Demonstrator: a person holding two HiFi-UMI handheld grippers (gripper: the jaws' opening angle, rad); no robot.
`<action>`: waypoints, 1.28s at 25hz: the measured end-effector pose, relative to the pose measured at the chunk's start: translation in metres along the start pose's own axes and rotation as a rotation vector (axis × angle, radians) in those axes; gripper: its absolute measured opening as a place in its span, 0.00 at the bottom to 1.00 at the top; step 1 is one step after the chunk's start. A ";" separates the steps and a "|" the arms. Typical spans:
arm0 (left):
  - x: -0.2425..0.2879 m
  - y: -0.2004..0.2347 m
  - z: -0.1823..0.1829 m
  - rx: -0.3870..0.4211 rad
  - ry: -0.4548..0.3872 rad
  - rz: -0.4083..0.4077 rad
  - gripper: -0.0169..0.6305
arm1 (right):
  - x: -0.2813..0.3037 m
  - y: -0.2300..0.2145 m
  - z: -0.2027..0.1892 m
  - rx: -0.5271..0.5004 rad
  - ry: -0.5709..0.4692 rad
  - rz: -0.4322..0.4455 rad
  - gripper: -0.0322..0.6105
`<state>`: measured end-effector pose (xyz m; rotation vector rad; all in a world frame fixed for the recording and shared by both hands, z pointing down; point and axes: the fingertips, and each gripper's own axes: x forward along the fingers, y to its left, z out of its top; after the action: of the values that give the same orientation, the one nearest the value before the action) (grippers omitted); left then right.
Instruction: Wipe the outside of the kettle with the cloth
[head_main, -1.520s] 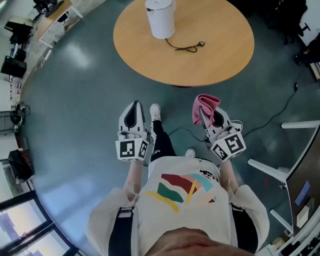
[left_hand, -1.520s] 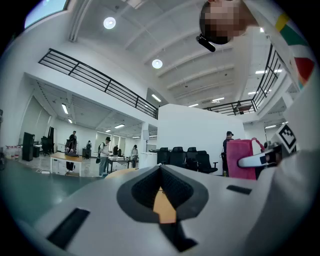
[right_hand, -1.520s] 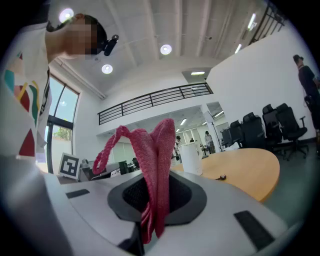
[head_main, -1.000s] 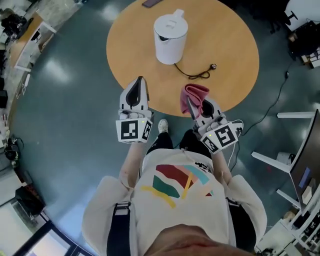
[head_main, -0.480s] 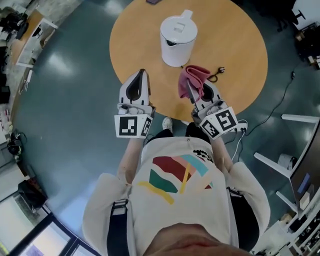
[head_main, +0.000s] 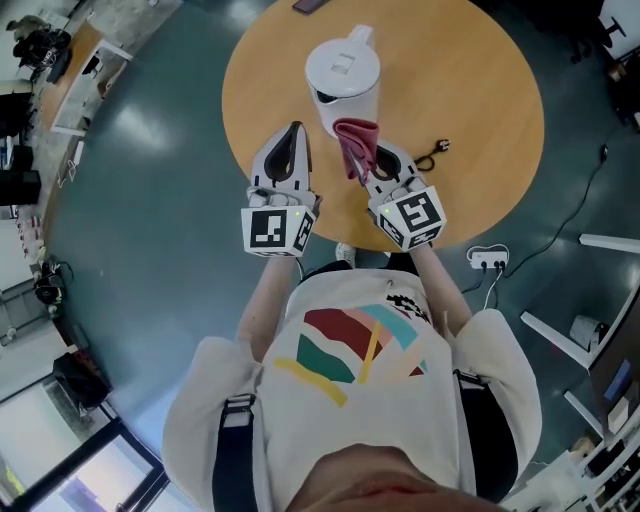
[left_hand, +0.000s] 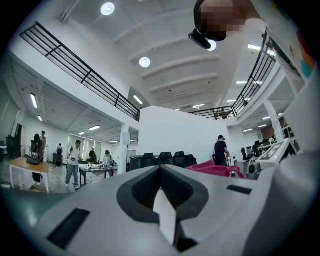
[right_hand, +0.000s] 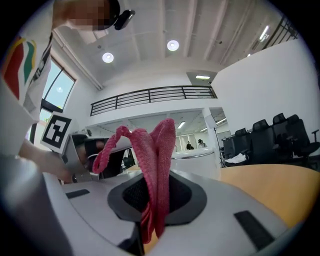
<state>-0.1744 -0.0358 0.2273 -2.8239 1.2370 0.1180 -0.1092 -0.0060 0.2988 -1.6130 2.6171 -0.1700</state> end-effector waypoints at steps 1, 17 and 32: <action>0.006 0.000 -0.004 0.001 0.008 0.006 0.09 | 0.006 -0.003 -0.004 -0.015 0.004 0.003 0.11; 0.083 0.009 -0.043 -0.001 0.140 0.154 0.09 | 0.051 -0.041 -0.036 -0.066 0.048 -0.011 0.11; 0.085 -0.002 -0.036 0.166 0.151 0.171 0.09 | 0.029 -0.075 -0.020 -0.033 0.020 0.025 0.11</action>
<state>-0.1132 -0.0997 0.2549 -2.6245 1.4446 -0.1862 -0.0578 -0.0642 0.3281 -1.5962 2.6672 -0.1426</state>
